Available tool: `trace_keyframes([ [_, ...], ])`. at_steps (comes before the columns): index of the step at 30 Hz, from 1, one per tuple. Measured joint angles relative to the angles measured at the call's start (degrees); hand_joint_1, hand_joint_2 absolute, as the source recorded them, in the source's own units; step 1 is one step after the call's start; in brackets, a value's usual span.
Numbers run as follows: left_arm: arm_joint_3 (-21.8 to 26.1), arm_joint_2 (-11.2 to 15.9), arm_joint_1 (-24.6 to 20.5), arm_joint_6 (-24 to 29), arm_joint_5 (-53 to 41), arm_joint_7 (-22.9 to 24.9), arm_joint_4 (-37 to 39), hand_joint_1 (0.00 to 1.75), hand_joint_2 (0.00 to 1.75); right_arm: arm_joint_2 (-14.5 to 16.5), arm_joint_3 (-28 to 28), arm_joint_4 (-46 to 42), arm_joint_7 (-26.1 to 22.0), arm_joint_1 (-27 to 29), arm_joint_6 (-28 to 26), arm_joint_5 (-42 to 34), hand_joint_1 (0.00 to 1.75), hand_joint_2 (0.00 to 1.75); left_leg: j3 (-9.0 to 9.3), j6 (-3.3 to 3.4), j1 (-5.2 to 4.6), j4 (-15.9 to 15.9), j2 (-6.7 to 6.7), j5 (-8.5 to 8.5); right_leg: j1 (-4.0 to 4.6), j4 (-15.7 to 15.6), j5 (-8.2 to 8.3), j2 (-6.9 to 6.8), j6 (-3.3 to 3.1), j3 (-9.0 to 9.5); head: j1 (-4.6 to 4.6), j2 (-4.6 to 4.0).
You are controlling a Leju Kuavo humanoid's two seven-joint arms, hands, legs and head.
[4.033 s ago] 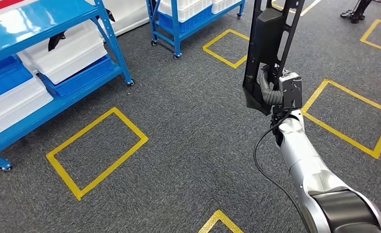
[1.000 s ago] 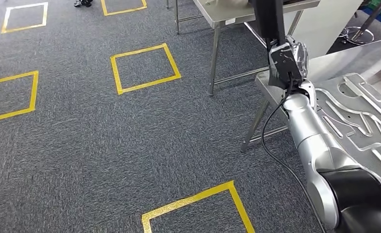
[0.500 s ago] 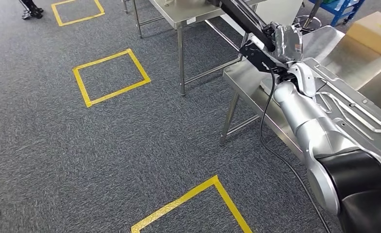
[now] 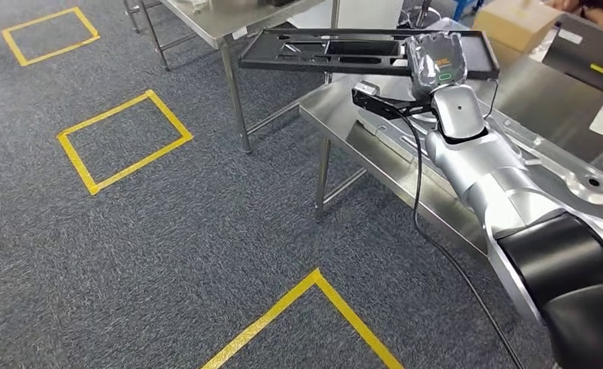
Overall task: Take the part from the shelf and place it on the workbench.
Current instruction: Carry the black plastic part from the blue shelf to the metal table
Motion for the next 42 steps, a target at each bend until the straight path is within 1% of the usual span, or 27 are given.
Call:
trace_keyframes([
  [2, 0.1, 0.0, 0.0, 0.2, 0.4, 0.0, 0.0, 0.00, 1.75, 0.6, 0.5, 0.5, 0.2, -0.1, 0.3, 0.2, 1.75, 1.75, -1.21, -0.57, 0.32, 3.2, -2.37, -2.24, -0.38, -0.4, 0.24, 1.19, -0.72, 0.26, -0.01, 0.00],
  [4, 0.5, 0.0, 0.1, 0.5, 1.0, -0.1, 0.0, 0.00, 1.75, 1.8, 0.8, 0.9, 0.1, -0.2, 0.8, 0.0, 1.75, 1.75, -4.59, -0.89, 0.58, 10.7, -5.07, -5.80, -0.44, -0.4, 0.31, 2.59, -1.21, 0.28, -0.02, 0.00],
  [6, 1.0, 0.0, 0.2, 0.8, 1.5, -0.1, 0.0, 0.00, 1.75, 3.0, 0.9, 1.5, -0.3, -0.1, 1.3, -0.3, 1.75, 1.75, -7.42, -1.03, 0.64, 16.3, -5.73, -7.17, -0.41, -0.2, 0.30, 4.34, -1.32, 0.25, -0.01, -0.01],
  [7, 1.2, 0.0, 0.2, 0.9, 1.7, -0.1, 0.0, 0.00, 1.75, 3.4, 0.9, 1.7, -0.4, -0.1, 1.4, -0.3, 1.75, 1.75, -7.55, -1.01, 0.67, 16.1, -5.83, -6.24, -0.41, -0.1, 0.30, 5.16, -1.31, 0.25, -0.01, 0.00],
  [8, 1.3, 0.0, 0.2, 0.9, 1.8, -0.1, 0.0, 0.00, 1.75, 3.7, 0.9, 1.9, -0.4, -0.1, 1.5, -0.4, 1.75, 1.75, -6.60, -0.95, 0.75, 13.6, -6.05, -4.34, -0.43, 0.0, 0.28, 5.95, -1.27, 0.26, -0.01, 0.00],
  [10, 1.4, 0.0, 0.2, 1.0, 1.8, -0.1, 0.0, 0.00, 1.75, 4.1, 0.9, 2.2, -0.4, -0.3, 1.5, -0.4, 1.75, 1.75, -3.23, -0.85, 1.12, 5.7, -8.30, -0.39, -0.46, 0.3, 0.21, 7.38, -0.97, 0.12, -0.02, 0.00],
  [12, 1.4, 0.1, 0.3, 1.0, 1.8, -0.2, 0.0, 0.00, 1.75, 4.4, 0.9, 2.4, -0.5, -0.5, 1.5, -0.5, 1.75, 1.75, -1.27, -0.65, 1.39, 1.2, -10.44, 1.05, -0.58, 0.5, 0.37, 8.71, -0.30, -0.35, -0.02, 0.00],
  [13, 1.5, 0.1, 0.3, 1.0, 1.8, -0.2, 0.0, 0.00, 1.75, 4.5, 0.9, 2.6, -0.6, -0.5, 1.5, -0.6, 1.75, 1.75, -1.11, -0.46, 1.31, 0.9, -10.59, 0.94, -0.70, 0.4, 0.59, 9.39, 0.13, -0.61, -0.01, 0.00],
  [14, 1.5, 0.1, 0.3, 1.1, 1.9, -0.2, 0.0, 0.00, 1.75, 4.6, 0.9, 2.7, -0.9, -0.5, 1.4, -0.7, 1.75, 1.75, -1.12, -0.12, 1.27, 0.7, -9.94, 1.13, -0.81, 0.2, 0.85, 10.06, 0.57, -0.79, -0.01, 0.01],
  [15, 1.6, 0.1, 0.2, 1.1, 2.1, -0.3, 0.0, 0.00, 1.75, 4.6, 0.9, 2.9, -1.2, -0.6, 1.4, -0.8, 1.75, 1.75, -1.02, 0.27, 1.26, 0.4, -9.23, 1.37, -0.82, 0.2, 0.89, 9.81, 0.93, -0.94, -0.01, 0.00],
  [17, 2.0, 0.1, 0.1, 1.3, 2.5, -0.5, 0.0, 0.00, 1.75, 4.8, 0.9, 3.1, -1.7, -0.7, 1.3, -1.1, 1.75, 1.75, -0.84, 1.10, 1.32, -0.3, -7.80, 1.84, -0.45, 2.3, -0.70, 6.65, 1.42, -2.05, 0.01, 0.00],
  [19, 2.4, 0.2, 0.2, 1.4, 2.9, -0.6, 0.0, 0.00, 1.75, 5.5, 0.9, 3.2, -2.0, -0.8, 1.2, -1.3, 1.75, 1.75, -0.82, 1.50, 1.16, -0.5, -6.38, 1.95, -0.32, 8.8, -4.30, 3.05, 1.61, -4.98, 0.02, 0.00],
  [21, 2.6, 0.2, 0.4, 1.4, 3.1, -0.7, 0.0, 0.00, 1.75, 6.4, 0.9, 3.3, -2.1, -0.5, 1.1, -1.4, 1.75, 1.75, -0.82, 1.58, 1.08, -0.5, -4.84, 1.87, -0.51, 15.3, -6.53, 2.23, 1.78, -7.85, 0.01, 0.00],
  [22, 2.7, 0.2, 0.4, 1.4, 3.1, -0.8, 0.0, 0.00, 1.75, 6.7, 0.9, 3.4, -2.2, -0.4, 1.0, -1.4, 1.75, 1.75, -0.78, 1.58, 1.07, -0.5, -4.08, 1.82, -0.60, 15.8, -6.15, 2.08, 1.83, -7.99, 0.01, -0.01],
  [23, 2.8, 0.2, 0.3, 1.4, 3.1, -0.9, 0.0, 0.00, 1.75, 6.9, 0.9, 3.4, -2.2, -0.3, 0.9, -1.4, 1.75, 1.75, -0.72, 1.53, 1.07, -0.5, -3.36, 1.73, -0.66, 13.8, -4.71, 1.79, 1.81, -6.85, 0.01, -0.01],
  [25, 2.8, 0.1, 0.3, 1.4, 3.1, -1.0, 0.0, 0.00, 1.75, 7.1, 0.9, 3.4, -2.2, -0.2, 0.5, -1.4, 1.75, 1.75, -0.47, 1.27, 0.97, -0.4, -2.13, 1.47, -0.33, 5.6, -1.26, -0.27, 1.45, -2.36, 0.01, -0.01],
  [27, 2.8, 0.2, 0.3, 1.4, 3.1, -1.0, 0.0, 0.00, 1.75, 7.3, 0.9, 3.4, -2.2, -0.2, 0.0, -1.5, 1.75, 1.75, -0.27, 0.83, 0.70, -0.4, -1.05, 1.20, 0.35, 0.2, 0.11, -1.97, 0.76, 0.38, 0.01, 0.00],
  [28, 2.8, 0.2, 0.3, 1.5, 3.0, -0.9, 0.0, 0.00, 1.75, 7.4, 0.9, 3.4, -2.2, 0.0, -0.2, -1.5, 1.75, 1.75, -0.16, 0.58, 0.57, -0.4, -0.48, 1.10, 0.66, -0.5, -0.02, -2.07, 0.46, 0.60, 0.01, 0.00],
  [30, 2.8, 0.2, 0.2, 1.7, 3.0, -0.5, 0.0, 0.00, 1.75, 7.2, 0.9, 3.3, -2.3, 0.4, -0.4, -1.6, 1.75, 1.75, 0.08, 0.02, 0.53, -0.4, 0.51, 0.78, 0.54, -0.7, 0.21, -0.58, -0.07, 0.60, 0.01, 0.01],
  [32, 2.8, 0.2, 0.2, 2.0, 3.0, -0.1, 0.0, 0.00, 1.75, 6.8, 0.8, 3.2, -2.5, 1.0, -0.7, -1.7, 1.75, 1.75, -0.35, -0.53, 0.70, 1.3, -1.16, -0.77, 0.05, -1.2, 0.46, 0.67, -0.68, 0.96, 0.00, 0.01],
  [34, 2.8, 0.2, 0.3, 2.2, 3.0, 0.2, 0.0, 0.00, 1.75, 6.6, 0.8, 3.1, -2.8, 1.6, -1.1, -1.9, 1.75, 1.75, -3.06, -0.87, 0.92, 7.8, -4.36, -4.26, -0.27, -1.4, 0.61, 1.94, -1.14, 1.10, -0.01, 0.01],
  [36, 2.8, 0.2, 0.6, 2.3, 3.0, 0.3, 0.0, 0.00, 1.75, 6.5, 0.8, 3.1, -3.0, 2.7, -1.4, -2.0, 1.75, 1.75, -6.52, -1.05, 0.99, 15.2, -5.58, -6.87, -0.29, -1.3, 0.66, 3.53, -1.29, 1.04, -0.02, 0.00],
  [37, 2.8, 0.2, 0.6, 2.3, 3.0, 0.3, 0.1, 0.00, 1.75, 6.4, 0.8, 3.1, -3.2, 3.2, -1.5, -2.0, 1.75, 1.75, -7.22, -1.10, 1.01, 16.5, -5.68, -6.66, -0.30, -1.2, 0.67, 4.42, -1.30, 1.03, -0.02, -0.01],
  [38, 2.8, 0.2, 0.6, 2.4, 3.0, 0.4, 0.1, 0.00, 1.75, 6.3, 0.7, 3.1, -3.3, 3.7, -1.5, -2.1, 1.75, 1.75, -6.83, -1.09, 1.05, 15.4, -5.80, -5.27, -0.32, -1.1, 0.65, 5.33, -1.26, 1.03, -0.02, -0.01],
  [39, 2.8, 0.2, 0.6, 2.5, 3.0, 0.5, 0.1, 0.00, 1.75, 6.2, 0.7, 3.1, -3.4, 4.1, -1.5, -2.2, 1.75, 1.75, -5.52, -1.03, 1.16, 12.2, -6.30, -3.10, -0.37, -0.9, 0.59, 6.23, -1.17, 1.00, -0.02, -0.01],
  [41, 2.8, 0.1, 0.7, 3.0, 3.3, 0.6, 0.1, 0.00, 1.75, 6.0, 0.4, 3.1, -3.7, 4.5, -1.5, -2.7, 1.75, 1.75, -2.33, -0.88, 1.60, 4.6, -9.13, 0.34, -0.41, -0.2, 0.42, 7.92, -0.70, 0.63, -0.01, -0.01],
  [42, 2.8, 0.1, 0.7, 3.3, 3.6, 0.6, 0.1, 0.00, 1.75, 5.8, 0.1, 3.1, -4.0, 4.8, -1.6, -3.1, 1.75, 1.75, -1.35, -0.77, 1.74, 2.3, -10.40, 1.02, -0.49, 0.0, 0.45, 8.70, -0.30, 0.28, -0.02, 0.01],
])
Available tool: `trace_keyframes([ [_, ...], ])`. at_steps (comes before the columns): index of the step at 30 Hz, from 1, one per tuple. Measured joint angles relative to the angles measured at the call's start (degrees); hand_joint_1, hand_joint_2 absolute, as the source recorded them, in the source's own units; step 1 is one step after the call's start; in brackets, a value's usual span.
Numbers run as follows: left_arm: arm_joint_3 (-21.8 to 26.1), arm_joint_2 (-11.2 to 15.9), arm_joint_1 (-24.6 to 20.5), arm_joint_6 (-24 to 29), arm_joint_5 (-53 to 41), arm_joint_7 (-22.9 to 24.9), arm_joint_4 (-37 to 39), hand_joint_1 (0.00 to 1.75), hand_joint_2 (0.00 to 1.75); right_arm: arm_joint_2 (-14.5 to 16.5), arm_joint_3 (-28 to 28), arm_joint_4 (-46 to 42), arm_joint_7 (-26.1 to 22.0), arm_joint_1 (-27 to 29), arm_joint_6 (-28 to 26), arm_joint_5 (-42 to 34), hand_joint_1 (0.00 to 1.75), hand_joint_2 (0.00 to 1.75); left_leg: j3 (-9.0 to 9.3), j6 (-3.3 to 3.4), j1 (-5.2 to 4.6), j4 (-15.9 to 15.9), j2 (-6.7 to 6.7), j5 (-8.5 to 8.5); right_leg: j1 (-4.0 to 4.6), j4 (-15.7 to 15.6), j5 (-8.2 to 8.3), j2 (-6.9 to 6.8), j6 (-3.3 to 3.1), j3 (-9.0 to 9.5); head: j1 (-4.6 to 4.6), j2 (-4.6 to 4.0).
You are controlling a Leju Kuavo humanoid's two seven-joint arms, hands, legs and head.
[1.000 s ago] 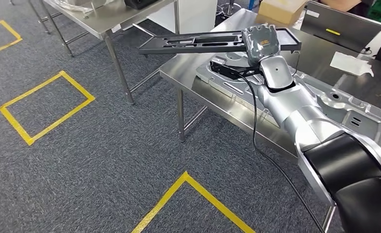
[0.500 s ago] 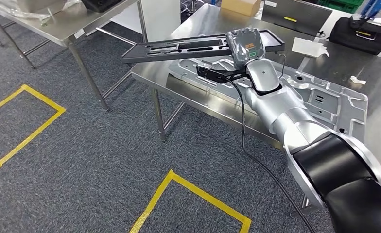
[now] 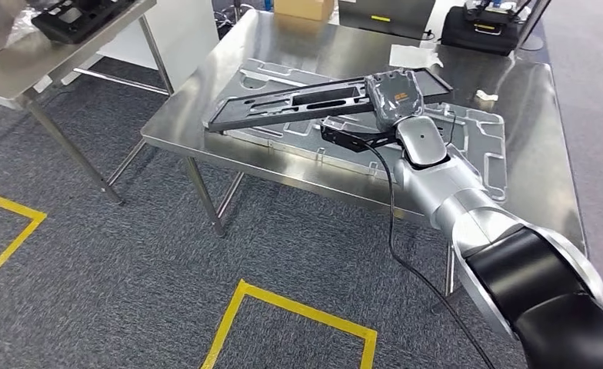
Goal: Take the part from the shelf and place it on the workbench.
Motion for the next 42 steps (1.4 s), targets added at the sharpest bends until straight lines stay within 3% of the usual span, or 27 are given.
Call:
trace_keyframes([
  [1, 0.0, 0.0, 0.0, 0.2, 0.3, -0.1, 0.0, 0.00, 1.75, -0.3, -0.4, 0.0, -0.5, 0.4, -0.1, -0.6, 1.75, 1.75, 0.42, 0.17, 0.03, -1.0, -0.75, 0.01, -0.08, 0.1, 0.12, 0.71, 0.45, -0.34, -0.01, 0.01],
  [3, 0.2, -0.2, 0.1, 0.6, 0.9, -0.5, 0.0, 0.00, 1.75, -1.4, -1.7, 0.0, -1.6, 1.5, -0.4, -2.0, 1.75, 1.75, 0.56, 0.77, -0.07, -1.3, 0.11, 0.10, -0.30, -0.2, 0.51, 1.83, 1.36, -0.76, -0.03, 0.01],
  [5, 0.6, -0.3, 0.1, 0.7, 1.4, -0.6, 0.0, 0.00, 1.75, -2.7, -3.2, 0.1, -2.3, 2.4, -0.7, -2.9, 1.75, 1.75, 0.73, 1.70, -0.03, -2.0, 1.47, 0.52, -0.10, 1.0, -0.34, -0.69, 2.05, -1.51, -0.01, -0.01],
  [7, 0.9, -0.3, 0.4, 0.7, 1.7, -0.7, 0.1, 0.00, 1.75, -3.4, -4.3, 0.3, -2.6, 2.9, -0.9, -3.3, 1.75, 1.75, 0.75, 2.36, -0.18, -2.3, 3.01, 0.73, 0.08, 6.7, -3.46, -4.94, 2.55, -4.27, 0.03, -0.01],
  [9, 1.1, -0.3, 0.7, 0.7, 1.8, -0.7, 0.1, 0.00, 1.75, -3.6, -5.1, 0.5, -2.7, 3.5, -1.0, -3.5, 1.75, 1.75, 0.67, 2.58, -0.40, -2.3, 4.70, 0.65, -0.10, 13.9, -6.30, -6.39, 2.86, -7.74, 0.04, -0.01],
  [10, 1.2, -0.3, 0.7, 0.7, 1.8, -0.7, 0.1, 0.00, 1.75, -3.7, -5.4, 0.6, -2.7, 3.8, -1.0, -3.6, 1.75, 1.75, 0.68, 2.62, -0.46, -2.3, 5.55, 0.59, -0.17, 15.5, -6.44, -6.53, 2.92, -8.50, 0.04, -0.01],
  [11, 1.2, -0.3, 0.7, 0.6, 1.9, -0.7, 0.1, 0.00, 1.75, -3.8, -5.7, 0.6, -2.8, 4.0, -1.1, -3.6, 1.75, 1.75, 0.71, 2.61, -0.50, -2.3, 6.19, 0.51, -0.22, 14.7, -5.50, -6.63, 2.89, -8.06, 0.04, -0.01],
  [12, 1.3, -0.3, 0.7, 0.5, 2.1, -0.7, 0.1, 0.00, 1.75, -4.0, -6.0, 0.6, -2.8, 4.2, -1.2, -3.7, 1.75, 1.75, 0.77, 2.56, -0.55, -2.3, 6.72, 0.41, -0.23, 12.0, -3.87, -6.76, 2.77, -6.57, 0.04, -0.01],
  [14, 1.5, -0.3, 0.5, -0.4, 2.8, -0.6, 0.1, 0.00, 1.75, -4.5, -6.8, 0.6, -3.4, 4.2, -2.0, -4.1, 1.75, 1.75, 0.85, 2.30, -0.78, -2.3, 7.50, 0.21, 0.10, 3.9, -0.74, -7.46, 2.14, -2.16, 0.04, -0.01],
  [15, 1.8, -0.3, 0.5, -1.1, 3.4, -0.5, 0.1, 0.00, 1.75, -4.8, -7.2, 0.6, -4.0, 4.2, -2.5, -4.4, 1.75, 1.75, 0.84, 2.12, -0.90, -2.3, 7.84, 0.13, 0.34, 1.1, -0.03, -7.75, 1.79, -0.67, 0.04, -0.01],
  [18, 2.9, -0.3, 0.3, -2.7, 4.7, 0.4, 0.0, 0.00, 1.75, -5.8, -8.3, 0.6, -5.8, 4.7, -3.7, -5.3, 1.75, 1.75, 1.08, 1.37, -1.03, -2.5, 8.51, -0.22, 0.81, -1.0, -0.33, -7.80, 0.89, 0.30, 0.04, -0.01],
  [20, 3.3, -0.2, 0.3, -3.1, 4.6, 0.8, 0.0, 0.00, 1.75, -6.1, -8.8, 0.5, -6.6, 5.2, -4.2, -5.5, 1.75, 1.75, 0.99, 0.73, -0.92, -1.5, 7.61, -0.81, 0.49, -1.8, -0.95, -7.46, 0.02, 1.26, 0.05, -0.01],
  [22, 3.4, -0.1, 0.4, -3.2, 4.3, 1.0, 0.1, 0.00, 1.75, -6.1, -8.9, 0.4, -7.1, 5.5, -4.7, -5.5, 1.75, 1.75, -1.61, 0.40, -0.78, 3.9, 5.73, -2.71, 0.14, -2.4, -1.55, -7.19, -0.90, 2.45, 0.05, -0.01],
  [24, 3.4, 0.0, 0.7, -3.1, 4.2, 1.2, 0.1, 0.00, 1.75, -6.2, -8.9, 0.4, -7.6, 6.0, -4.9, -5.4, 1.75, 1.75, -6.21, 0.24, -0.71, 11.7, 4.83, -5.09, 0.19, -2.2, -2.30, -6.82, -1.28, 3.30, 0.04, -0.01],
  [25, 3.4, 0.0, 0.7, -3.1, 4.2, 1.2, 0.1, 0.00, 1.75, -6.1, -8.9, 0.4, -7.7, 6.3, -5.0, -5.4, 1.75, 1.75, -7.89, 0.13, -0.68, 14.0, 4.73, -5.12, 0.23, -2.1, -2.76, -6.55, -1.23, 3.85, 0.03, -0.01],
  [26, 3.4, 0.1, 0.8, -3.0, 4.1, 1.3, 0.1, 0.00, 1.75, -6.1, -8.9, 0.4, -7.8, 6.7, -5.0, -5.4, 1.75, 1.75, -8.58, 0.04, -0.66, 14.2, 4.71, -3.90, 0.21, -1.9, -3.30, -6.27, -1.05, 4.53, 0.03, -0.01],
  [28, 3.5, 0.2, 0.9, -3.0, 4.1, 1.4, 0.1, 0.00, 1.75, -6.1, -8.9, 0.4, -7.8, 7.1, -5.0, -5.4, 1.75, 1.75, -6.91, -0.06, -0.54, 8.1, 4.69, 1.40, 0.05, -1.6, -4.68, -5.78, -0.52, 6.20, 0.04, -0.01],
  [29, 3.5, 0.3, 1.1, -3.0, 4.1, 1.4, 0.1, 0.00, 1.75, -6.1, -8.9, 0.4, -7.8, 7.1, -5.0, -5.4, 1.75, 1.75, -5.49, -0.12, -0.56, 4.6, 4.58, 3.37, 0.05, -1.4, -5.44, -5.58, -0.18, 6.90, 0.04, -0.01],
  [30, 3.5, 0.3, 1.2, -3.0, 4.1, 1.5, 0.1, 0.00, 1.75, -6.1, -8.9, 0.5, -7.9, 7.0, -5.0, -5.4, 1.75, 1.75, -4.03, -0.05, -0.56, 1.4, 4.45, 4.13, 0.09, -1.3, -6.09, -5.35, 0.17, 7.40, 0.04, -0.01],
  [32, 3.5, 0.3, 1.2, -2.9, 4.2, 1.7, 0.1, 0.00, 1.75, -6.2, -9.0, 0.4, -8.2, 6.9, -5.0, -5.4, 1.75, 1.75, -2.34, 0.42, -0.71, -1.1, 4.20, 2.92, 0.21, -1.4, -6.74, -5.01, 0.88, 7.93, 0.03, 0.00],
  [34, 3.6, 0.3, 1.1, -2.5, 4.3, 1.9, 0.1, 0.00, 1.75, -6.2, -9.0, 0.1, -8.8, 7.0, -5.1, -5.5, 1.75, 1.75, -1.09, 1.25, -0.66, -2.1, 4.23, 1.91, 0.16, -0.5, -6.10, -4.93, 1.49, 7.76, 0.05, 0.01],
  [35, 3.7, 0.3, 1.1, -2.1, 4.4, 1.9, 0.1, 0.00, 1.75, -6.2, -9.0, 0.0, -9.1, 7.1, -5.1, -5.5, 1.75, 1.75, -0.29, 1.61, -0.57, -2.6, 4.27, 1.54, 0.14, 1.6, -5.18, -5.23, 1.78, 6.81, 0.05, 0.01],
  [37, 3.8, 0.2, 1.2, -1.4, 4.7, 2.0, 0.1, 0.00, 1.75, -6.2, -9.0, 0.0, -9.7, 7.1, -5.1, -5.5, 1.75, 1.75, 1.69, 2.11, -0.38, -3.7, 4.29, 0.86, 0.08, 8.1, -4.01, -6.03, 2.11, 2.63, 0.09, 0.00],
  [38, 3.8, 0.2, 1.2, -1.2, 4.9, 2.0, 0.1, 0.00, 1.75, -6.2, -9.0, 0.0, -9.9, 7.3, -5.1, -5.6, 1.75, 1.75, 2.75, 2.25, -0.37, -4.3, 4.25, 0.46, 0.06, 11.4, -4.64, -6.35, 2.20, 0.03, 0.09, 0.00],
  [40, 3.9, 0.2, 1.5, -1.0, 5.3, 2.0, 0.1, 0.00, 1.75, -6.2, -9.0, 0.1, -10.4, 8.0, -5.2, -5.6, 1.75, 1.75, 5.12, 2.29, -0.37, -5.3, 4.06, -0.54, -0.01, 15.1, -8.39, -6.46, 2.23, -4.35, 0.09, 0.00],
  [41, 4.0, 0.2, 1.6, -1.0, 5.6, 2.1, 0.1, 0.00, 1.75, -6.2, -9.0, 0.1, -10.7, 8.4, -5.2, -5.7, 1.75, 1.75, 6.43, 2.20, -0.38, -5.6, 3.94, -1.23, -0.03, 14.9, -10.13, -6.48, 2.18, -5.74, 0.09, 0.00],
  [42, 4.1, 0.2, 1.7, -1.0, 6.0, 2.3, 0.1, 0.00, 1.75, -6.3, -9.0, 0.1, -11.0, 8.7, -5.2, -5.7, 1.75, 1.75, 7.77, 2.08, -0.41, -5.8, 3.81, -2.07, -0.01, 13.1, -10.69, -6.49, 2.06, -6.54, 0.09, -0.01],
])
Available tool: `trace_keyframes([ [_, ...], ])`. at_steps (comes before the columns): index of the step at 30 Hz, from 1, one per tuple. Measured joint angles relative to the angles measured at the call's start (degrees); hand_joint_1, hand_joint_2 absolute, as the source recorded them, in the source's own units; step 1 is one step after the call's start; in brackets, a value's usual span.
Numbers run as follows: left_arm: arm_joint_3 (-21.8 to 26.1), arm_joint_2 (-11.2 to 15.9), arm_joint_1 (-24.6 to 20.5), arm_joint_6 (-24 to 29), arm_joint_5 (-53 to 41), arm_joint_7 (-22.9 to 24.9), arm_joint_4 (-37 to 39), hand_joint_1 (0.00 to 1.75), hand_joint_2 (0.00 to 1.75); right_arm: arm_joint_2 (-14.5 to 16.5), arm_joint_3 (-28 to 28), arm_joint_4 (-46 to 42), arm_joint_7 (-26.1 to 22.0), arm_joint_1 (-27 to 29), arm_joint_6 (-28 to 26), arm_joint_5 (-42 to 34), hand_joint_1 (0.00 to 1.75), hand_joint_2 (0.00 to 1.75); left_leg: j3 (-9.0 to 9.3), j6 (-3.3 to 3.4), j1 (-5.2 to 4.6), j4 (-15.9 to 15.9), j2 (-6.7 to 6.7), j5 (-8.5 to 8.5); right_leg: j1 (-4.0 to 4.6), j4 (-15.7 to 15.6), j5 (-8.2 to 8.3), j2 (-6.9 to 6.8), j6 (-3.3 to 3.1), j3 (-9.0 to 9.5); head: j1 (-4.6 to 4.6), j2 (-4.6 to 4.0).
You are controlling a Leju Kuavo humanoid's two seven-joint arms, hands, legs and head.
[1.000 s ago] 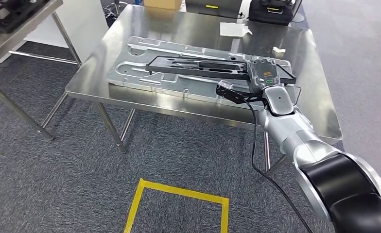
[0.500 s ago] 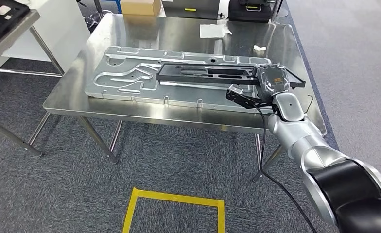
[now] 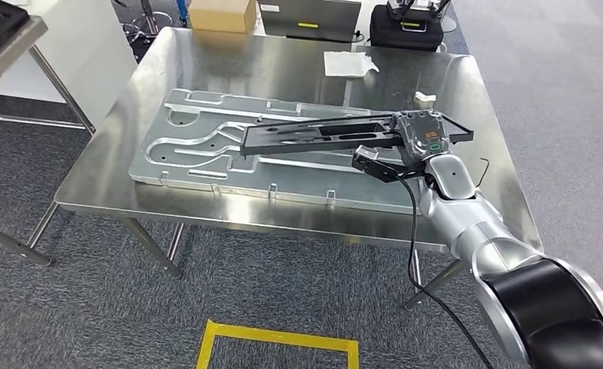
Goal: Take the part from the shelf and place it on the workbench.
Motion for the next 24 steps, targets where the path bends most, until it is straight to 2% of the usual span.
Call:
trace_keyframes([
  [1, 0.1, 0.0, 0.0, -0.1, 0.3, 0.1, 0.0, 0.00, 1.75, -0.1, 0.0, 0.0, -0.3, 0.3, 0.0, -0.1, 1.75, 1.75, 1.35, -0.13, -0.07, -0.1, -0.09, -0.97, 0.11, -3.0, 1.36, -0.02, -0.29, -0.30, 0.00, -0.01],
  [2, 0.2, -0.1, 0.2, -0.2, 0.5, 0.2, 0.0, 0.00, 1.75, -0.3, 0.0, 0.0, -0.7, 0.5, -0.2, -0.3, 1.75, 1.75, 2.49, -0.27, -0.10, -0.2, -0.20, -2.00, 0.30, -6.9, 5.35, -0.08, -0.78, -0.23, 0.01, -0.01],
  [3, 0.3, -0.1, 0.2, -0.5, 0.6, 0.2, 0.0, 0.00, 1.75, -0.6, 0.0, 0.0, -1.1, 0.9, -0.4, -0.6, 1.75, 1.75, 3.55, -0.45, -0.20, -0.1, -0.32, -3.06, 0.69, -10.9, 10.49, -0.09, -1.29, -0.20, -0.01, 0.00],
  [4, 0.3, -0.2, 0.2, -0.8, 0.6, 0.2, 0.0, 0.00, 1.75, -1.0, -0.1, 0.0, -1.5, 1.3, -0.7, -0.8, 1.75, 1.75, 4.42, -0.68, -0.28, -0.1, -0.44, -4.13, 1.10, -13.5, 15.04, 0.00, -1.77, -0.05, -0.04, 0.00],
  [5, 0.4, -0.2, 0.2, -1.1, 0.7, 0.1, 0.0, 0.00, 1.75, -1.4, -0.2, 0.0, -1.8, 1.8, -1.0, -1.1, 1.75, 1.75, 5.39, -0.92, -0.25, -0.2, -0.58, -4.93, 1.45, -15.0, 18.10, 0.14, -2.15, 0.18, -0.05, 0.00],
  [6, 0.5, -0.3, 0.1, -1.4, 0.7, 0.0, 0.0, 0.00, 1.75, -1.8, -0.3, -0.2, -2.1, 2.1, -1.3, -1.3, 1.75, 1.75, 6.27, -1.27, -0.28, -0.1, -0.63, -5.22, 1.74, -15.5, 18.81, 0.32, -2.41, 0.54, -0.08, 0.01],
  [8, 0.7, -0.3, 0.0, -1.5, 0.7, -0.2, 0.0, 0.00, 1.75, -2.3, -0.5, -0.5, -2.5, 2.3, -1.4, -1.5, 1.75, 1.75, 7.53, -1.85, -0.18, 0.3, -0.45, -4.92, 1.66, -16.0, 17.86, 0.52, -3.08, 2.45, -0.10, 0.01],
  [9, 0.9, -0.3, -0.1, -1.6, 0.7, -0.3, 0.0, 0.00, 1.75, -2.4, -0.5, -0.6, -2.6, 2.1, -1.5, -1.6, 1.75, 1.75, 7.16, -2.14, -0.19, 1.9, -0.27, -4.94, 1.53, -16.6, 17.49, 0.56, -3.50, 3.41, -0.12, 0.01],
  [10, 1.0, -0.3, -0.2, -1.6, 0.7, -0.3, 0.0, 0.00, 1.75, -2.5, -0.6, -0.6, -2.7, 1.8, -1.5, -1.7, 1.75, 1.75, 6.08, -2.36, -0.17, 4.2, -0.13, -5.71, 1.37, -16.9, 17.19, 0.63, -3.83, 4.18, -0.14, 0.00],
  [11, 1.1, -0.3, -0.4, -1.6, 0.7, -0.4, 0.0, 0.00, 1.75, -2.6, -0.6, -0.7, -2.8, 1.7, -1.6, -1.7, 1.75, 1.75, 4.15, -2.54, -0.09, 7.5, -0.05, -7.12, 1.27, -17.1, 16.87, 0.75, -4.07, 4.60, -0.13, -0.01],
  [13, 1.2, -0.3, -0.7, -1.6, 0.7, -0.4, 0.0, 0.00, 1.75, -2.6, -0.7, -0.7, -2.8, 1.6, -1.6, -1.8, 1.75, 1.75, -0.91, -2.90, 0.00, 13.7, 0.00, -10.42, 1.23, -17.0, 16.26, 1.02, -4.21, 4.80, -0.15, -0.01],
  [14, 1.2, -0.3, -0.6, -1.6, 0.7, -0.5, 0.0, 0.00, 1.75, -2.7, -0.7, -0.7, -2.8, 1.8, -1.6, -1.9, 1.75, 1.75, -2.89, -3.00, 0.05, 15.1, 0.01, -10.88, 1.23, -16.8, 15.93, 1.19, -4.16, 4.87, -0.15, 0.00],
  [15, 1.2, -0.3, -0.6, -1.6, 0.8, -0.5, 0.0, 0.00, 1.75, -2.7, -0.7, -0.7, -2.8, 2.0, -1.7, -2.0, 1.75, 1.75, -4.02, -3.04, 0.07, 14.7, 0.01, -9.89, 1.22, -16.5, 15.57, 1.34, -4.07, 4.96, -0.15, 0.00],
  [16, 1.3, -0.2, -0.5, -1.6, 0.9, -0.6, 0.0, 0.00, 1.75, -2.8, -0.7, -0.7, -2.8, 2.4, -1.7, -2.1, 1.75, 1.75, -4.30, -3.01, 0.07, 12.5, 0.01, -7.47, 1.20, -16.1, 15.21, 1.46, -3.92, 5.12, -0.15, 0.00],
  [17, 1.3, -0.2, -0.4, -1.6, 1.0, -0.6, 0.0, 0.00, 1.75, -3.0, -0.8, -0.8, -2.9, 2.8, -1.7, -2.4, 1.75, 1.75, -4.02, -2.91, 0.07, 9.0, 0.00, -4.28, 1.18, -15.8, 14.87, 1.51, -3.71, 5.26, -0.15, 0.00],
  [18, 1.4, -0.2, -0.4, -1.6, 1.1, -0.7, 0.0, 0.00, 1.75, -3.4, -0.9, -1.0, -3.3, 3.3, -1.7, -3.0, 1.75, 1.75, -3.70, -2.74, -0.04, 6.0, -0.03, -2.01, 1.22, -15.5, 14.66, 1.52, -3.47, 5.32, -0.15, -0.01],
  [19, 1.4, -0.2, -0.4, -1.7, 1.2, -0.8, 0.0, 0.00, 1.75, -4.0, -1.1, -1.3, -3.8, 3.9, -1.7, -3.9, 1.75, 1.75, -3.55, -2.37, -0.19, 3.7, -0.06, -0.66, 1.26, -15.3, 14.58, 1.48, -3.18, 5.20, -0.15, 0.00],
  [20, 1.4, -0.2, -0.4, -1.9, 1.2, -1.1, 0.0, 0.00, 1.75, -4.6, -1.4, -1.8, -4.6, 4.7, -1.8, -4.9, 1.75, 1.75, -3.61, -1.92, -0.33, 2.6, -0.11, 0.00, 1.29, -15.1, 14.56, 1.43, -2.88, 5.01, -0.15, 0.00],
  [21, 1.4, -0.2, -0.4, -2.1, 1.2, -1.3, 0.0, 0.00, 1.75, -5.2, -1.8, -2.3, -5.5, 5.5, -1.7, -6.0, 1.75, 1.75, -3.76, -1.48, -0.45, 2.4, -0.15, -0.09, 1.34, -15.1, 14.60, 1.37, -2.62, 4.83, -0.14, 0.00],
  [22, 1.4, -0.2, -0.3, -2.2, 1.2, -1.6, 0.0, 0.00, 1.75, -5.8, -2.1, -2.9, -6.2, 6.3, -1.7, -6.9, 1.75, 1.75, -3.80, -1.15, -0.48, 2.3, -0.17, 0.21, 1.34, -15.0, 14.55, 1.31, -2.65, 4.68, -0.13, 0.00],
  [24, 1.4, -0.2, -0.2, -2.3, 1.1, -1.8, 0.0, 0.00, 1.75, -6.7, -2.7, -3.9, -7.0, 7.4, -1.5, -8.0, 1.75, 1.75, -3.81, -0.98, -0.56, 2.1, -0.21, 0.63, 1.31, -15.0, 14.56, 1.23, -2.95, 4.61, -0.11, -0.01],
])
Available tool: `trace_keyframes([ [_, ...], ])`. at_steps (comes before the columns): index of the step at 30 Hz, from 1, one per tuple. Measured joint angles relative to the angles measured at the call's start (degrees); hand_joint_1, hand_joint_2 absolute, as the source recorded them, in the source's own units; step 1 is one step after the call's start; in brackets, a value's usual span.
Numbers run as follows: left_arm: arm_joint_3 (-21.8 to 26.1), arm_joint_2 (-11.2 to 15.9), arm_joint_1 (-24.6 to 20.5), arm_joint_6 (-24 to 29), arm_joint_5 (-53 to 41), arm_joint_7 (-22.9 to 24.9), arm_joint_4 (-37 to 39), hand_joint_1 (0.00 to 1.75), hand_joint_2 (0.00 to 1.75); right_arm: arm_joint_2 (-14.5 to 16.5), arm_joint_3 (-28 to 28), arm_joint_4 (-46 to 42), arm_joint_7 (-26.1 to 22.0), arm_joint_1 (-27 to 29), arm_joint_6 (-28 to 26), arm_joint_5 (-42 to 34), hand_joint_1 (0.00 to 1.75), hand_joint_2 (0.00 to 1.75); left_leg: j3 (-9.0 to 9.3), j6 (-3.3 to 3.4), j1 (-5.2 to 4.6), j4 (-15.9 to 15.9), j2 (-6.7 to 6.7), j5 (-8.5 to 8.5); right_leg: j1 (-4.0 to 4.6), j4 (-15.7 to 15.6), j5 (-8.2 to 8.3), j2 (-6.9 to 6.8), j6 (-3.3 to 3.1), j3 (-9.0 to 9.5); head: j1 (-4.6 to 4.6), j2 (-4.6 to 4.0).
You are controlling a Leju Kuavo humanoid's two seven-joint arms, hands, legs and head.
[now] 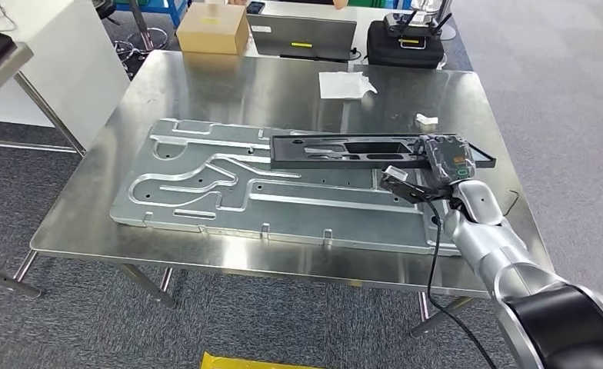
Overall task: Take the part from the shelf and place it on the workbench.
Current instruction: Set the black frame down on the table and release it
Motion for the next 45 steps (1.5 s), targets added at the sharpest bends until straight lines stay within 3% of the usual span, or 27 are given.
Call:
trace_keyframes([
  [1, 0.0, 0.0, 0.0, 0.0, 0.0, 0.0, 0.0, 0.00, 1.75, -0.4, -0.3, -0.5, -0.1, 0.3, 0.1, -0.3, 1.75, 1.75, -0.02, 0.04, -0.08, 0.0, 0.00, 0.07, -0.05, 0.0, 0.05, -0.02, -0.15, -0.02, 0.00, 0.00],
  [12, 0.0, 0.0, -0.3, -0.1, 0.0, -1.9, 0.0, 0.00, 1.75, -1.7, -1.6, -2.9, 0.2, 1.2, 2.6, -1.8, 1.75, 1.75, -0.12, 0.57, -0.36, 0.1, 0.05, 0.10, -0.32, -0.3, 0.27, 0.03, 1.05, -0.01, -0.02, 0.00],
  [31, 1.3, -0.1, -0.6, 0.2, 0.7, -4.2, 0.0, 0.00, 1.75, -1.9, -1.6, -3.6, 2.5, 6.7, 6.0, -0.6, 1.75, 1.75, -0.20, 0.43, -0.19, 0.0, 0.09, 0.01, -0.27, -0.1, 0.18, 0.00, 1.03, -0.18, -0.02, 0.00],
  [45, 1.3, -0.1, -0.7, 1.6, 1.1, -4.5, 0.0, 0.00, 1.75, -0.4, -0.6, -0.9, 2.4, 6.8, 8.1, 1.0, 1.75, 1.75, -0.27, 0.35, -0.17, 0.0, 0.12, -0.01, -0.28, 0.0, 0.13, 0.02, 0.96, -0.18, -0.02, 0.00],
])
